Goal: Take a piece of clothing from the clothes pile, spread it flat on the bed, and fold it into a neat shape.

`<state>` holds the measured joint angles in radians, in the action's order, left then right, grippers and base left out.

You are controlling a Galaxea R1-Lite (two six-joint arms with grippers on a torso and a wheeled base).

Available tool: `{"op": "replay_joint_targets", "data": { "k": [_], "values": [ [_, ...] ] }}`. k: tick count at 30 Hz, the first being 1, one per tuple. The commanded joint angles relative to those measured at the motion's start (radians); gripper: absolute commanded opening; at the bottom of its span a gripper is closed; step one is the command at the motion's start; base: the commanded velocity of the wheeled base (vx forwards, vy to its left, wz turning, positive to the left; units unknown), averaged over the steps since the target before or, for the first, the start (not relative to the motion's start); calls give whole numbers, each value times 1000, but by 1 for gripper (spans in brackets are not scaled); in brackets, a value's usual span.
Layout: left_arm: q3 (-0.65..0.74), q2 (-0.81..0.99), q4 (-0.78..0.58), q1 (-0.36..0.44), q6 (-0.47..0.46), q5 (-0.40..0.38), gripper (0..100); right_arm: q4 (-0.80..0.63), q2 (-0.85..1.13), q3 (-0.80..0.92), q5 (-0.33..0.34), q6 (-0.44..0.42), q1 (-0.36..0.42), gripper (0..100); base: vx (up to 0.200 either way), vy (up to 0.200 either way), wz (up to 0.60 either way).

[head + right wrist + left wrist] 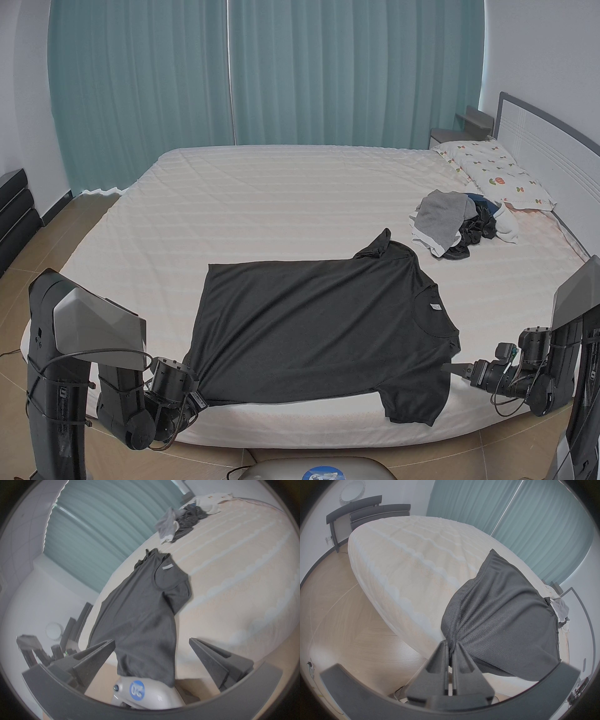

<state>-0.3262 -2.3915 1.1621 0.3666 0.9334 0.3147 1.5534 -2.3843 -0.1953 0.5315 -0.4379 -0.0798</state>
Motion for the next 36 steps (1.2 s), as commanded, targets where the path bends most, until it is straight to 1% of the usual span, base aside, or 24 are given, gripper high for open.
{"op": "replay_joint_targets", "data": {
  "k": [1, 4, 7, 8, 9, 10, 13, 19, 23, 30, 32, 36],
  "values": [
    [3, 3, 1, -3, -1, -6, 0, 10, -46, 71, 25, 80, 15, 100, 0, 0, 0],
    [3, 2, 1, -3, -1, -6, 0, 10, -58, 70, 27, 94, 25, 100, 0, 0, 0],
    [-1, 2, 1, -3, 1, -6, 0, 10, -75, 54, 25, 91, 63, 100, 0, 0, 0],
    [-1, 2, 1, -3, 1, -6, 0, 10, -75, 54, 25, 91, 63, 100, 0, 0, 0],
    [-2, 2, 1, -3, 1, -5, 0, 10, -89, 37, 16, 91, 91, 100, 0, 0, 0],
    [-2, 2, -1, -3, 1, -6, 0, 10, -93, 33, 16, 90, 101, 100, 0, 0, 0],
    [-2, 2, 1, -3, 1, -5, 0, 10, -98, 27, 5, 90, 118, 100, 0, 0, 0],
    [-4, 2, 1, -3, 1, -5, 0, 11, -108, -7, -2, 84, 107, 100, 0, 0, 0],
    [-4, 2, -1, -3, 1, -5, 0, 11, -105, -21, -8, 64, 109, 100, 0, 0, 0],
    [-4, 0, 1, -3, 1, -5, 0, 11, -112, -23, -62, 64, 94, 100, 0, 0, 0],
    [-4, 0, 1, -2, 1, -5, 0, 11, -115, -24, -64, 68, 83, 100, 0, 0, 0],
    [-4, 0, -1, -3, 1, -5, 0, 10, -112, -33, -61, 61, 91, 100, 0, 0, 0]
  ]
}}
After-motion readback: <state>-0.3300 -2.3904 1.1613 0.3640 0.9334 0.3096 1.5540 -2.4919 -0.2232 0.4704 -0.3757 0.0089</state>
